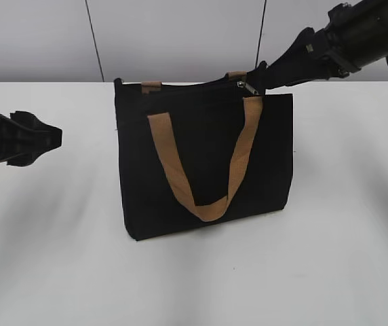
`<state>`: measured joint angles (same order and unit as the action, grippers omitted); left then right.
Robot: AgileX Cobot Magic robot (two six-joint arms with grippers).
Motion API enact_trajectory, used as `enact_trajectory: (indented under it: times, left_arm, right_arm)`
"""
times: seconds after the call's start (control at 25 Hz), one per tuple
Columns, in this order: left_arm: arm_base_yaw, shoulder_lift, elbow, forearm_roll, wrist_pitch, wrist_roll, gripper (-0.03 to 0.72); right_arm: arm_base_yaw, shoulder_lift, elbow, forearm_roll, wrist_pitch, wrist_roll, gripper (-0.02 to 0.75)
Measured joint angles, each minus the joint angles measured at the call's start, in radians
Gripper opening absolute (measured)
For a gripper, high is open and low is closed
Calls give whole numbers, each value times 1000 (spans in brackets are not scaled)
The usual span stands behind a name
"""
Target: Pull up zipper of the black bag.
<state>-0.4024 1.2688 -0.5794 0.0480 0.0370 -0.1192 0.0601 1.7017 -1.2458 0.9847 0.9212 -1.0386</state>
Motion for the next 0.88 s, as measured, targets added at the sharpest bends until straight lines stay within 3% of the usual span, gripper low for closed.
enact_trajectory:
  times: [0.16,0.32,0.64,0.88]
  left_arm:
    - [0,-54,0,-65,113,-1,409]
    - [0,-122,0,-80,238,-1,411]
    - [0,-286,0,-89,468,-1,411]
    - [0,-416,0,-80,616,3,411]
  right_arm:
    - [63,-4,0,-79,-1,35,456]
    - [136,-38,1,-205,-18,131,457]
    - [206,-172,3,-386,27,325,457]
    - [316,-308,3,-441,54,473,457]
